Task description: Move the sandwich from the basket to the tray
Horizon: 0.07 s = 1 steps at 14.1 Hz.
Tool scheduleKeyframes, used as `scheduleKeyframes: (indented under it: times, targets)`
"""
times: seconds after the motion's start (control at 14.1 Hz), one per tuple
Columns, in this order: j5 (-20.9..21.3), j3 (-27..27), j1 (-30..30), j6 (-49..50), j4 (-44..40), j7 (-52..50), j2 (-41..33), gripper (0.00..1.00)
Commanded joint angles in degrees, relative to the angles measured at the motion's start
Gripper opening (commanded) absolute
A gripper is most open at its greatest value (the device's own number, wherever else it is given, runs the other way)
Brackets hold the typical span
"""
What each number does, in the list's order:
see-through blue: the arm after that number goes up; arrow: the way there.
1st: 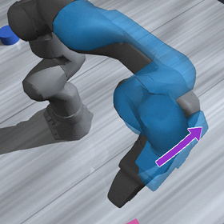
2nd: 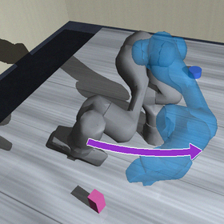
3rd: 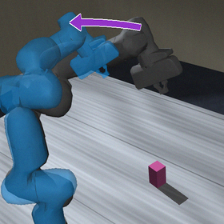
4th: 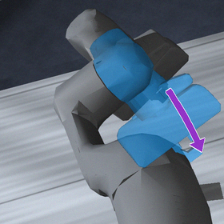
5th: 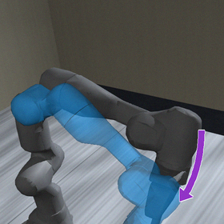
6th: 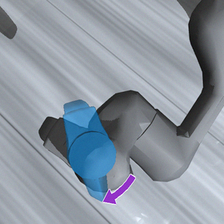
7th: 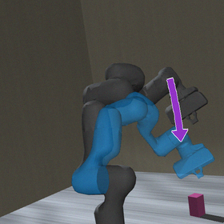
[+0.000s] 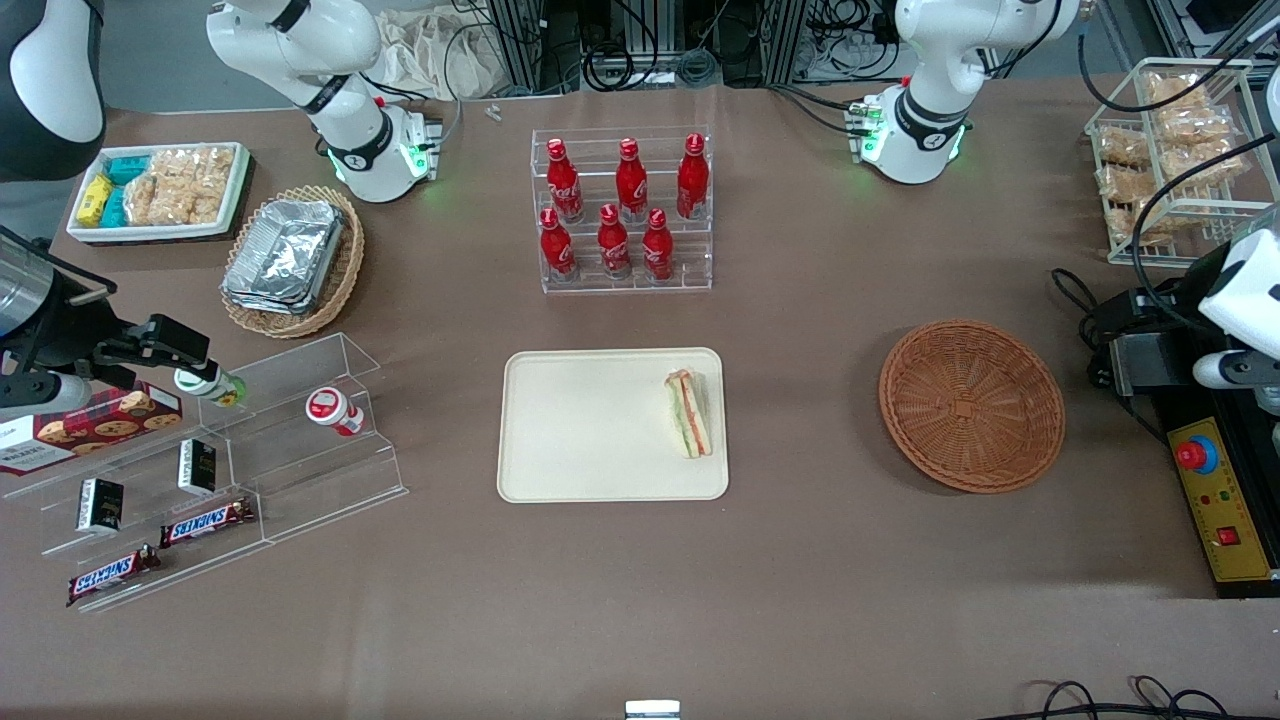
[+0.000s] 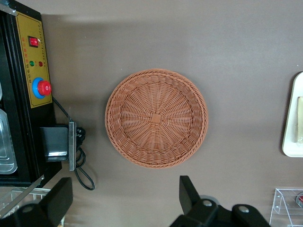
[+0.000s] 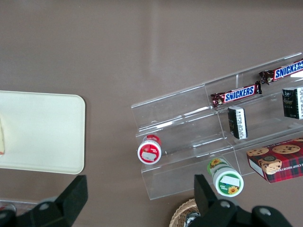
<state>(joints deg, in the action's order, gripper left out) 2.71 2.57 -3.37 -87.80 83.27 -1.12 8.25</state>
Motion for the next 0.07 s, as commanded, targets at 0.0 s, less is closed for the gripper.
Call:
scheduleKeyframes:
  times: [0.0]
  targets:
    - [-1.04,1.03,-0.93,-0.18,0.67,-0.02,-0.78,1.0]
